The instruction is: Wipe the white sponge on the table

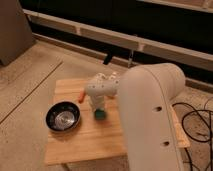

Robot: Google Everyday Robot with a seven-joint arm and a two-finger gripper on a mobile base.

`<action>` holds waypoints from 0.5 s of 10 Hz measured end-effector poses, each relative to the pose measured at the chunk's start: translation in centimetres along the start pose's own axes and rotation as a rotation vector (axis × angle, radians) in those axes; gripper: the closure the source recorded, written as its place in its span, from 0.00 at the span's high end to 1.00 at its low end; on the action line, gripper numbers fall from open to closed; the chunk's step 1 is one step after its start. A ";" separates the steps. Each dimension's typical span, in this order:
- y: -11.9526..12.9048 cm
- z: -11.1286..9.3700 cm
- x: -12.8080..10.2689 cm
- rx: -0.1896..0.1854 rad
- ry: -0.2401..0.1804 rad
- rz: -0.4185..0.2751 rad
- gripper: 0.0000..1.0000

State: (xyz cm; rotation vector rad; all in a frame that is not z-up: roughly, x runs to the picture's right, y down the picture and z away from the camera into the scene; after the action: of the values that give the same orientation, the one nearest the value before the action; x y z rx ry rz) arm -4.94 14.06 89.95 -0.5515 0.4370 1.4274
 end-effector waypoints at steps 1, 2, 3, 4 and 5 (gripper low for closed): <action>0.0 0.0 0.0 0.000 0.000 0.000 0.73; 0.0 0.0 0.0 0.000 0.000 0.000 0.77; 0.0 0.0 0.0 0.000 0.000 0.000 0.80; 0.0 0.0 0.0 0.000 0.000 0.000 0.80; 0.0 0.0 0.0 0.000 0.000 0.000 0.80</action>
State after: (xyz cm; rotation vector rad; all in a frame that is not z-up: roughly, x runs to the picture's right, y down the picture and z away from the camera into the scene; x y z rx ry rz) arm -4.94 14.07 89.96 -0.5516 0.4372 1.4274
